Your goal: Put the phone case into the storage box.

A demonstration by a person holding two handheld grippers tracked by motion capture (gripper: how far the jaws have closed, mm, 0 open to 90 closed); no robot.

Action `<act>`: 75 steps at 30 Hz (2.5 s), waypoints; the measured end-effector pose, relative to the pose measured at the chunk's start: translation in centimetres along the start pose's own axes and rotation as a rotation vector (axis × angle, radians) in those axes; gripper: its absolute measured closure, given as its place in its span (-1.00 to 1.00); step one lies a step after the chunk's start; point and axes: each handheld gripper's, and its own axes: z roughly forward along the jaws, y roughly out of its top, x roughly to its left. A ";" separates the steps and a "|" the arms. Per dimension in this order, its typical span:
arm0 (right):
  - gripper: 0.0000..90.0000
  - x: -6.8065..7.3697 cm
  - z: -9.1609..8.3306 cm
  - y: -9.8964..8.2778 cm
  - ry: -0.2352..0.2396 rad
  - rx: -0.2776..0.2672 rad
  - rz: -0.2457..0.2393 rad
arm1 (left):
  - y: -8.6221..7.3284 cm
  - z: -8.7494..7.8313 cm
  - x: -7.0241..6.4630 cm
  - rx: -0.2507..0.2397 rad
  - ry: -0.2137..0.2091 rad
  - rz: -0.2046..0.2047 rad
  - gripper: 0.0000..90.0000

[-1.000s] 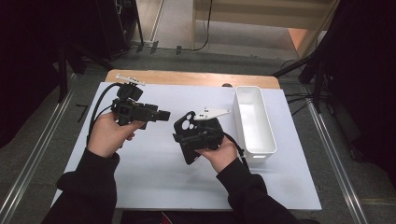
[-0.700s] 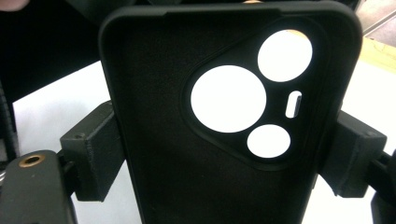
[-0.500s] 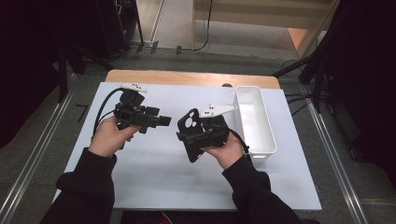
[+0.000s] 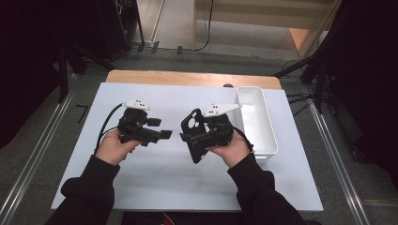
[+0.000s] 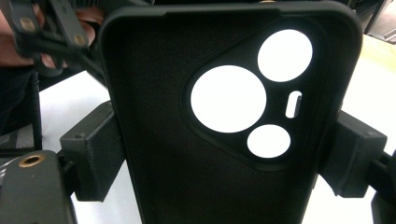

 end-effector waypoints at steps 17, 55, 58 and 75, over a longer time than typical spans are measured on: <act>-0.73 -0.5 -0.8 0.2 0.032 0.001 0.001 | -4.2 0.7 -0.5 -0.039 -0.024 0.008 -0.36; -0.73 -3.6 -5.9 1.8 0.026 -0.026 0.056 | -8.4 -0.5 -0.1 -0.018 -0.040 -0.051 -0.45; -0.73 -4.0 -6.3 1.9 0.015 -0.032 0.058 | -8.5 -0.5 -0.1 -0.008 -0.040 -0.045 -0.45; -0.73 -6.9 -9.7 1.2 -0.095 -0.075 0.107 | -8.7 -0.5 0.0 0.003 -0.041 -0.042 -0.45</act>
